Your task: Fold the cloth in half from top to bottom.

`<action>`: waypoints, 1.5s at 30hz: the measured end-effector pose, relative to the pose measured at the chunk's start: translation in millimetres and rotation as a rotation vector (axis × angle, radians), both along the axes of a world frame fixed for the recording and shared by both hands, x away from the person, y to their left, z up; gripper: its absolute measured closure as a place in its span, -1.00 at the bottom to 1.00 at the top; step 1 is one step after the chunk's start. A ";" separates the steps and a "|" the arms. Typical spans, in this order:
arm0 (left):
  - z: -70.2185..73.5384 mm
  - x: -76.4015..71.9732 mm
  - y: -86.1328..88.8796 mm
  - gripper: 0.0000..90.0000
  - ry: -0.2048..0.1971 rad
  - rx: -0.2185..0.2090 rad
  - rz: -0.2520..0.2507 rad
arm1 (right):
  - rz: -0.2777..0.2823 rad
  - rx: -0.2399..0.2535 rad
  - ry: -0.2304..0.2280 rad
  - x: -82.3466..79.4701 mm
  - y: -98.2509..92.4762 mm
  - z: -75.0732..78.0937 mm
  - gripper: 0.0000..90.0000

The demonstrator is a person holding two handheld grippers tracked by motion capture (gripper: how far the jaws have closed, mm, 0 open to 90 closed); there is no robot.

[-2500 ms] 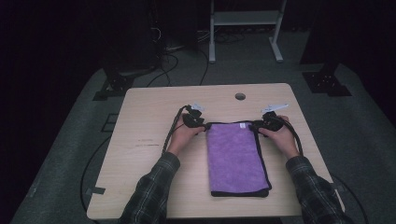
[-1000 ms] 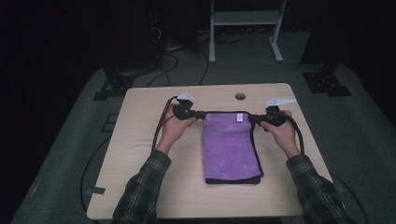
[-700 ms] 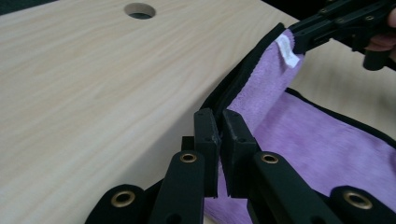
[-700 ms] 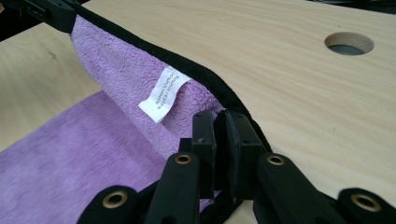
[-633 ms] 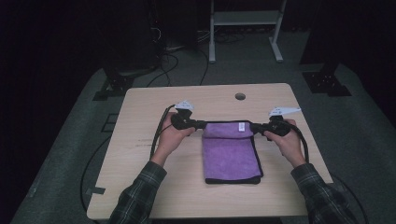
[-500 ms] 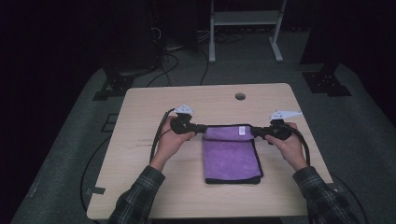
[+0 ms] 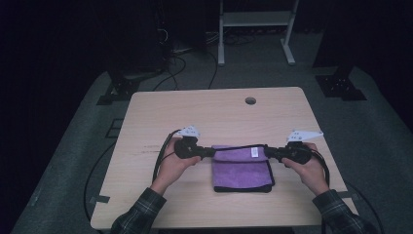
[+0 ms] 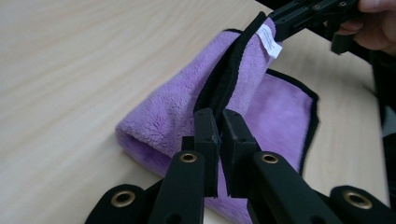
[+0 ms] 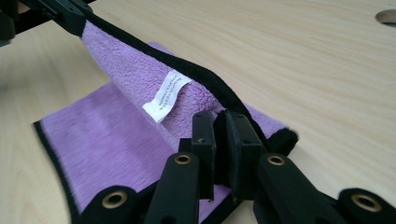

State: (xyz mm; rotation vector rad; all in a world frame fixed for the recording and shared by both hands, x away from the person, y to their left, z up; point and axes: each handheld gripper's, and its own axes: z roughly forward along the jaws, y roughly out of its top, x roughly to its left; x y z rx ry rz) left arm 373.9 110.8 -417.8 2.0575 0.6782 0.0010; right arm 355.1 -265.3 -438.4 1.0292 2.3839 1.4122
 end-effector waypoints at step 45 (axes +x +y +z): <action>-41.3 -11.6 -24.0 0.88 0.056 0.070 -0.054 | 0.078 -0.130 0.039 -0.9 15.8 -24.9 0.99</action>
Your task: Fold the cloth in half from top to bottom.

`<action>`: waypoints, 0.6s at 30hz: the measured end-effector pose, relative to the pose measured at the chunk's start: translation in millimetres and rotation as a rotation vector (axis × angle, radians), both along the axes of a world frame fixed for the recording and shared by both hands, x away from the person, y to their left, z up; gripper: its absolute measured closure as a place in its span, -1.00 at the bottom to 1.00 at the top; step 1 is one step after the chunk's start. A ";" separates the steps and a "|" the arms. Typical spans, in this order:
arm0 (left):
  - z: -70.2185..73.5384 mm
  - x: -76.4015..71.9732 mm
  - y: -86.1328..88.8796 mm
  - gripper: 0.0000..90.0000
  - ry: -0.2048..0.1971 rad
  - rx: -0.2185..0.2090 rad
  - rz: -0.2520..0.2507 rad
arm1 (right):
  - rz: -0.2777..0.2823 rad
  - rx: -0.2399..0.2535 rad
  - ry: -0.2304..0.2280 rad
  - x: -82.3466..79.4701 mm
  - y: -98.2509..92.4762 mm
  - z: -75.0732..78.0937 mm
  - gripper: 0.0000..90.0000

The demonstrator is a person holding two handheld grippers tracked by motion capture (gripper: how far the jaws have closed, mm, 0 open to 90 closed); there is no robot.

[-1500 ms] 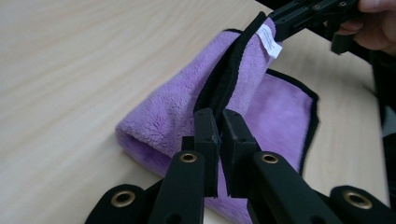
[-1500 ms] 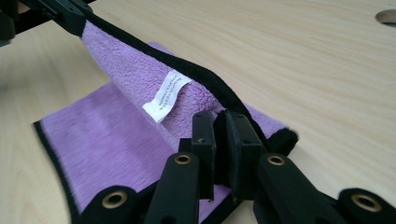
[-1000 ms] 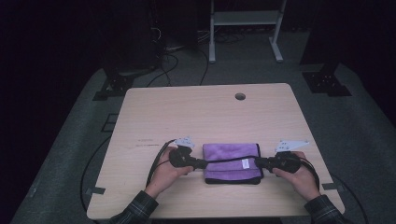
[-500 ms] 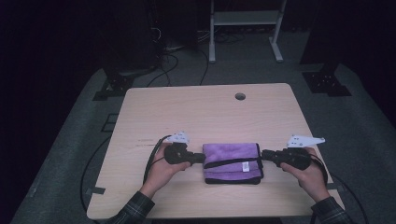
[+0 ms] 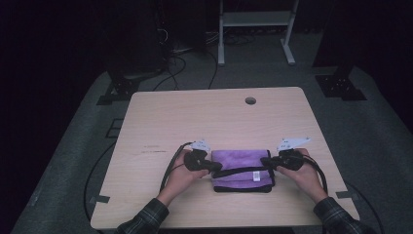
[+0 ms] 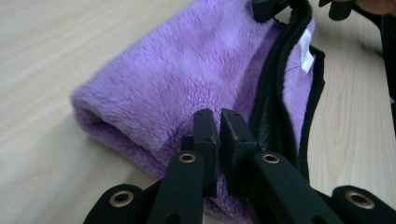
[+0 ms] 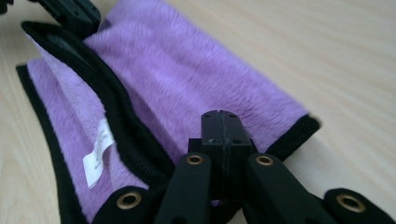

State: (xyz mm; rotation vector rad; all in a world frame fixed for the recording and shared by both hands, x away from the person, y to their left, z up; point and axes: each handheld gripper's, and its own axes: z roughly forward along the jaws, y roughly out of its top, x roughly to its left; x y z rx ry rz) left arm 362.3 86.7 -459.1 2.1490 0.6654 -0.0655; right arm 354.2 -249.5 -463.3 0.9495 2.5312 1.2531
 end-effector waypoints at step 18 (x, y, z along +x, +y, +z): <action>-3.4 -45.9 1.9 0.78 -0.017 0.061 -0.082 | 0.099 -0.002 0.038 -54.2 -3.9 -2.3 0.99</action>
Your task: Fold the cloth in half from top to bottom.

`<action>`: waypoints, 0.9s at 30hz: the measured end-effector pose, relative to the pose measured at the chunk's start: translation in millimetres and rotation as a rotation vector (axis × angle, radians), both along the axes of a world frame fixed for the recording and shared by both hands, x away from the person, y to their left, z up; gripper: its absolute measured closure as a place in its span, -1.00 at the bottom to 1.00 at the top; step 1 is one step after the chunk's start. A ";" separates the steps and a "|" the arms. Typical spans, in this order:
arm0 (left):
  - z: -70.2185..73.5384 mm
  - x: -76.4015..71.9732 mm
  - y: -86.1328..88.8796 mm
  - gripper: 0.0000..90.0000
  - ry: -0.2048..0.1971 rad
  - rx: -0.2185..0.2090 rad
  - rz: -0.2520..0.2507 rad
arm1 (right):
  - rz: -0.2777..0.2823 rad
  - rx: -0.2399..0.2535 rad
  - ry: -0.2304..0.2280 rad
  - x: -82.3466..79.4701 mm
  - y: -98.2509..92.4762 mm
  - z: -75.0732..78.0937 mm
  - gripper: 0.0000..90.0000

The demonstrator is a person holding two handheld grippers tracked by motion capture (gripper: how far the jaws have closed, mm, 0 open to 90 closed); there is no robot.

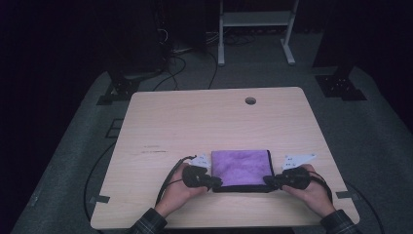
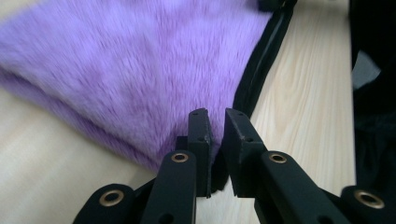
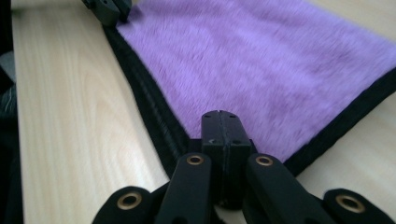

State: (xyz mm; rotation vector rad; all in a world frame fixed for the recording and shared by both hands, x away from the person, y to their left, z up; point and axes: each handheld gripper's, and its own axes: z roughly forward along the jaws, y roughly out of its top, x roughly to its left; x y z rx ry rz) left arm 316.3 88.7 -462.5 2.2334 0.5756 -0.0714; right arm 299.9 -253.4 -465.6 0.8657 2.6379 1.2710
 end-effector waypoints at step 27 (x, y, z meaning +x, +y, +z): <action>7.7 0.5 83.2 -0.50 -0.192 0.064 0.261 | -0.292 -0.015 -0.137 13.6 -50.2 -0.2 -0.35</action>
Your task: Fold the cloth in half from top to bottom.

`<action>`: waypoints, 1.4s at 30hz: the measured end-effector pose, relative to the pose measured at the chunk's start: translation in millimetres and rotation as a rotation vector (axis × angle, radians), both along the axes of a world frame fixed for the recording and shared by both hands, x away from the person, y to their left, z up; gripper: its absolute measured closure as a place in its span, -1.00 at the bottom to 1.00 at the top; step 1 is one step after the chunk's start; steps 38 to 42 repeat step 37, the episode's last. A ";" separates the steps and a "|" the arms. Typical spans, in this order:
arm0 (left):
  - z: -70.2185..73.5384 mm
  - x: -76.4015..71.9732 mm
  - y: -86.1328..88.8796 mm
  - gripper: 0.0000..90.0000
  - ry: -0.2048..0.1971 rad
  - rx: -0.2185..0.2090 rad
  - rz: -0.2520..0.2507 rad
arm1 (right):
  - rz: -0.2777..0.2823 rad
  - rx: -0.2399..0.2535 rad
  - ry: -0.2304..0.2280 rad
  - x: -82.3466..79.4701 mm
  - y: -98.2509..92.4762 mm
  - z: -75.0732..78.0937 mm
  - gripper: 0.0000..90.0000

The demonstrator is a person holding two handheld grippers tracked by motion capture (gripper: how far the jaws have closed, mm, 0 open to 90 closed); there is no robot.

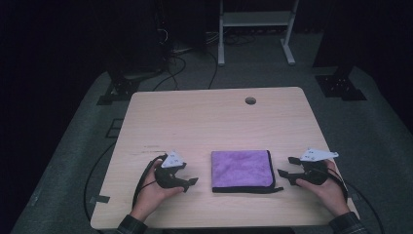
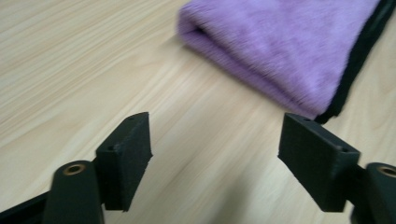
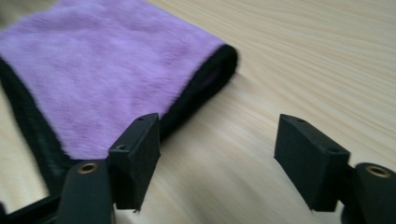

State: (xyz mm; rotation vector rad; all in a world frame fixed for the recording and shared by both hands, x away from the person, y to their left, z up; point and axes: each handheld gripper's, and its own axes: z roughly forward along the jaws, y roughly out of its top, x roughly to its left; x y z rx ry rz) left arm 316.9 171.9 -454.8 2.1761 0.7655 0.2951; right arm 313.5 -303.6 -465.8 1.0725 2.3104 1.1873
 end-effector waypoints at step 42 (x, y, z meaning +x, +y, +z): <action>-28.8 -7.2 59.4 -1.00 -0.005 0.080 0.099 | -0.157 -0.088 0.060 8.8 -31.3 -21.1 -0.69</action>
